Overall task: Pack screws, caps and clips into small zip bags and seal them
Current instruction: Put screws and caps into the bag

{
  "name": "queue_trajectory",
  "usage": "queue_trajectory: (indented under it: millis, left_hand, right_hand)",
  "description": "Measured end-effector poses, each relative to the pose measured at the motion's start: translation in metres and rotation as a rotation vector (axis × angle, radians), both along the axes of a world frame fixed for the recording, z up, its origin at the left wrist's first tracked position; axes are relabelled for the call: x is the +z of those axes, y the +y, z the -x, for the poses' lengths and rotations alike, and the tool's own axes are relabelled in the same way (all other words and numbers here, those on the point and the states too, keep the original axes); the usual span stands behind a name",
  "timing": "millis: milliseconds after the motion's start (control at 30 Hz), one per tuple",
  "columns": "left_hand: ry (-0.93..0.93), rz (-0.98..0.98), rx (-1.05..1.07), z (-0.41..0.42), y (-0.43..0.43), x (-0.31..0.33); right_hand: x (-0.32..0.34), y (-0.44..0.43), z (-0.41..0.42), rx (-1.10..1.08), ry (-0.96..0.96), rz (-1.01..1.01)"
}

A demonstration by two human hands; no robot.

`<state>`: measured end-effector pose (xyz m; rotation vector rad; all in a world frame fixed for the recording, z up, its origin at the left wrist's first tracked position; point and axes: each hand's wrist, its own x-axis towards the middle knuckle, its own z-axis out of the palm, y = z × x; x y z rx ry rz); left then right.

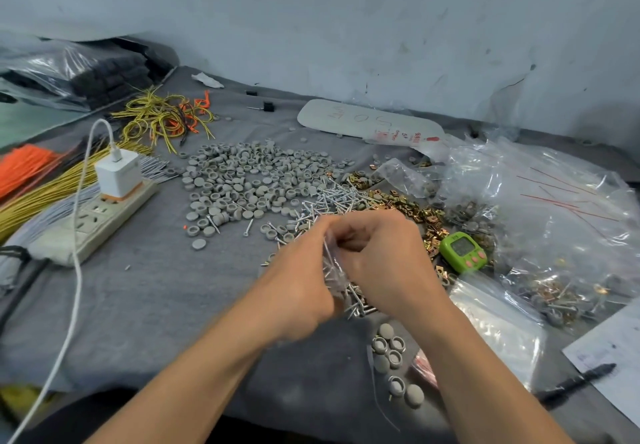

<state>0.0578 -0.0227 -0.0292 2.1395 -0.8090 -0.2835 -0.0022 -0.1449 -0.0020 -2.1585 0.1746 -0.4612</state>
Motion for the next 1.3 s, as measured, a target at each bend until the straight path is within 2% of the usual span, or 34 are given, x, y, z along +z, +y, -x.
queue_trajectory:
  millis: [67, 167, 233, 333, 433, 567, 667, 800, 867, 933, 1000, 1067, 1133, 1300]
  left_hand:
    - [-0.061, -0.006, 0.039, 0.000, 0.001, 0.000]
    - [-0.080, 0.121, 0.114, -0.006, 0.005, 0.004]
    - [-0.082, 0.203, 0.125, -0.010, 0.007, 0.006]
    - [-0.122, 0.230, 0.077, -0.008, 0.008, 0.008]
    - [-0.175, 0.195, 0.043, -0.005, 0.004, 0.006]
    - [-0.127, 0.188, 0.062, -0.005, 0.001, 0.005]
    - [-0.118, 0.219, 0.076, -0.008, 0.002, 0.004]
    - [-0.185, 0.202, 0.169, -0.014, 0.008, 0.005]
    - [-0.229, 0.185, 0.196, -0.016, 0.012, 0.005]
    - [-0.304, 0.133, 0.213, -0.017, 0.013, 0.004]
    - [-0.386, 0.072, 0.219, -0.017, 0.012, 0.002]
    - [-0.442, 0.026, 0.196, -0.015, 0.010, -0.002]
    - [-0.462, -0.007, 0.163, -0.012, 0.006, -0.005]
    - [-0.347, -0.093, 0.062, -0.001, -0.005, -0.011]
  right_hand:
    - [-0.001, -0.001, 0.000, -0.038, -0.067, -0.039]
    - [-0.004, -0.008, 0.002, -0.177, -0.187, -0.115]
    - [-0.005, -0.014, 0.002, -0.207, -0.122, -0.192]
    - [-0.007, -0.015, 0.000, -0.025, 0.033, -0.383]
    - [-0.010, -0.011, 0.001, -0.029, 0.028, -0.288]
    - [-0.009, -0.011, 0.000, -0.053, -0.002, -0.217]
    - [-0.005, -0.011, 0.002, 0.012, -0.003, -0.159]
    - [0.004, -0.022, 0.015, -0.045, -0.079, -0.261]
    - [0.006, -0.036, 0.028, -0.126, 0.018, -0.079]
    - [0.002, -0.043, 0.041, -0.120, 0.265, 0.242]
    - [-0.006, -0.042, 0.054, -0.081, 0.450, 0.403]
    - [-0.014, -0.038, 0.062, -0.043, 0.549, 0.471]
    - [-0.020, -0.035, 0.065, -0.045, 0.560, 0.532]
    - [-0.029, -0.031, 0.063, -0.058, 0.551, 0.508]
